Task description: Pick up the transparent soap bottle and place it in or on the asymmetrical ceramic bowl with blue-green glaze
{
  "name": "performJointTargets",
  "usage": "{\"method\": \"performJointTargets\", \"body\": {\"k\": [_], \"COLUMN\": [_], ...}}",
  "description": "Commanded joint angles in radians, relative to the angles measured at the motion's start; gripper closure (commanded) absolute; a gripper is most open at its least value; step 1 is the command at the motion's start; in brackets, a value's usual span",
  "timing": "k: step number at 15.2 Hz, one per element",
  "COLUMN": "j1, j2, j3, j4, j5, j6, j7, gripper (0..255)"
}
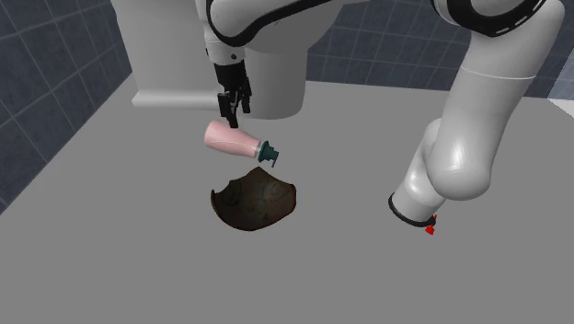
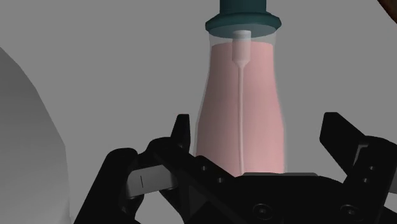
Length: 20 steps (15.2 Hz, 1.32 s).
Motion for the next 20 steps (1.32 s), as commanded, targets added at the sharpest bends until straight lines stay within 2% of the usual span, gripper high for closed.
{"method": "performJointTargets", "body": {"k": [1,2,10,11,20], "j1": [0.0,0.0,0.0,0.0,0.0], "j2": [0.003,0.006,0.005,0.005,0.005], "j3": [0.0,0.0,0.0,0.0,0.0], "j4": [-0.026,-0.044,-0.044,-0.044,-0.044], "j5": [0.0,0.0,0.0,0.0,0.0], "j6": [0.029,0.049,0.049,0.049,0.049], "j7": [0.003,0.003,0.003,0.003,0.003], "gripper": [0,0,0,255,255]}}
